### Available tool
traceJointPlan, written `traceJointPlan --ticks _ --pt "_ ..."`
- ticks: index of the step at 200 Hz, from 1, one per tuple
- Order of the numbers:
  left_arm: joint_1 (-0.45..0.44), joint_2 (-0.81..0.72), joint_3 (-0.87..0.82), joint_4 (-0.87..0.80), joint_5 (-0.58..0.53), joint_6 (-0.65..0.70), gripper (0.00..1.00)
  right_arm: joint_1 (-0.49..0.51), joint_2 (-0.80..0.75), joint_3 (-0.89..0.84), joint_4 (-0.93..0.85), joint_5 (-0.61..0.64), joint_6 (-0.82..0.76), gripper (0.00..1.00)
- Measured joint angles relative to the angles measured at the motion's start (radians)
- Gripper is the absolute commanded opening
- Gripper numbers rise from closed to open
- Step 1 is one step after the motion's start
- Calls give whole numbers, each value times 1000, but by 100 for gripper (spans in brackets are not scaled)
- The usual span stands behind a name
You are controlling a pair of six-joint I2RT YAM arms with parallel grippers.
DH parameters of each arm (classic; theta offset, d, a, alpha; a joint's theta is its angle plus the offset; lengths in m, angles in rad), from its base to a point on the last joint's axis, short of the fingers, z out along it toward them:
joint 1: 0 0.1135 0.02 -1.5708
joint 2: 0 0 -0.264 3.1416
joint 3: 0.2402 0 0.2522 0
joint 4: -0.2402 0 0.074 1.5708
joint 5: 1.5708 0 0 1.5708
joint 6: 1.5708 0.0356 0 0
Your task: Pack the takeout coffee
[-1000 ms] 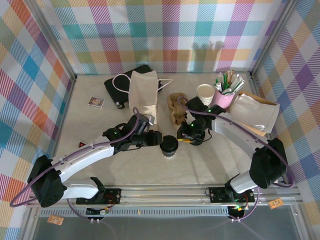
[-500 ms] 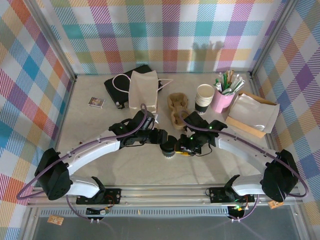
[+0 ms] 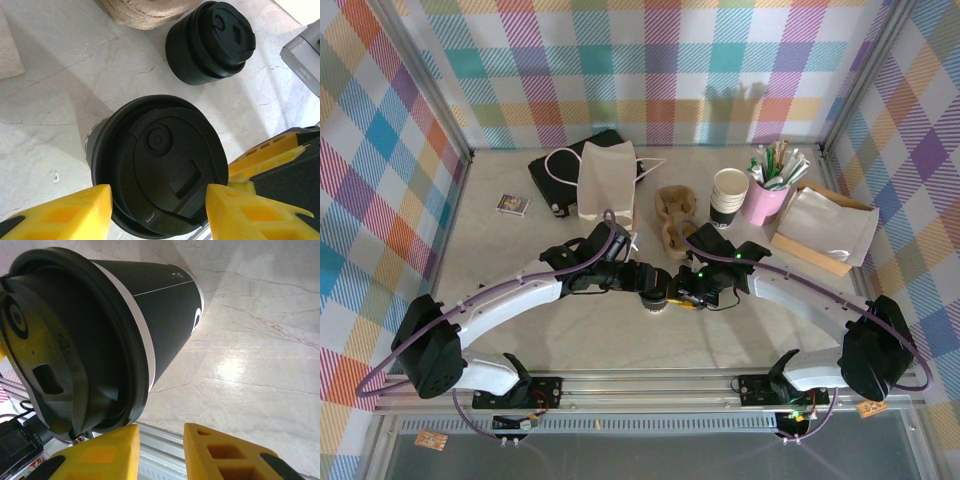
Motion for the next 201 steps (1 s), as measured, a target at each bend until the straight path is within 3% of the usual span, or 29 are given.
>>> traceJointPlan --ticks 99,201 --pt "0 -43 -42 1 56 -84 51 -41 27 12 0 17 -15 32" --pt "0 -111 -40 -76 71 -75 51 -106 54 84 4 50 -50 33"
